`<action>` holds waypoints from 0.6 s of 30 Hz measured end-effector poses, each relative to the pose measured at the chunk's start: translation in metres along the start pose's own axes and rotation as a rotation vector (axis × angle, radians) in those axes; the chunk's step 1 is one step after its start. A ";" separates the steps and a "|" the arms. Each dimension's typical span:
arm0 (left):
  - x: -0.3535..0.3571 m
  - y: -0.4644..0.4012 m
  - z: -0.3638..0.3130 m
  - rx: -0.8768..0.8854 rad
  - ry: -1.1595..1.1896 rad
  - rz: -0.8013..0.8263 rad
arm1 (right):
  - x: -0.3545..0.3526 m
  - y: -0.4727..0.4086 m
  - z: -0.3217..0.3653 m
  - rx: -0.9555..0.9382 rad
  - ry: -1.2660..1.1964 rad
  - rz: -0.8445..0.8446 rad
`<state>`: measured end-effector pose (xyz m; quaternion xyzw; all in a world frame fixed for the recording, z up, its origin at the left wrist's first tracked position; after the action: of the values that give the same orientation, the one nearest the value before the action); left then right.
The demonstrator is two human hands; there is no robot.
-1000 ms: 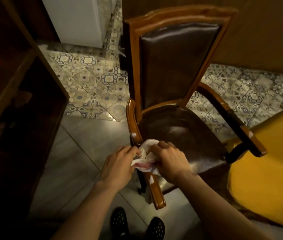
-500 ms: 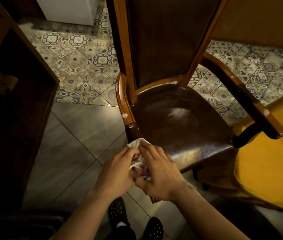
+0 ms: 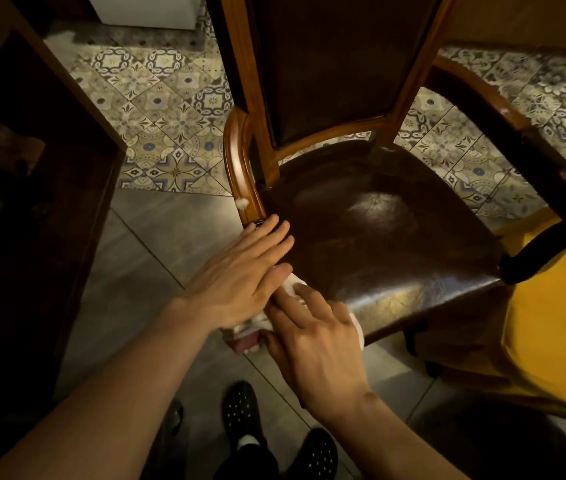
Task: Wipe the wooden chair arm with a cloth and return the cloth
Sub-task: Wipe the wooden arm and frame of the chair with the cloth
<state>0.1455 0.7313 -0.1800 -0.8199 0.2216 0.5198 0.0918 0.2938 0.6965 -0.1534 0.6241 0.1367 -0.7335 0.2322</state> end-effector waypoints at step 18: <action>0.019 0.003 0.003 -0.032 0.032 -0.176 | 0.007 0.064 -0.039 -0.238 -0.072 -0.005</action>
<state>0.1482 0.7246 -0.1983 -0.8458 0.1420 0.5000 0.1204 0.3590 0.6594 -0.1620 0.5650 0.2159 -0.7345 0.3078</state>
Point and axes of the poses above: each hand's wrist, its own y-axis away from the middle knuckle, its own x-axis out of the palm, z = x × y, the point moved 4 cm from there along -y, towards the middle knuckle, and after that the axes turned 15 degrees about x, right-handed, at the moved point
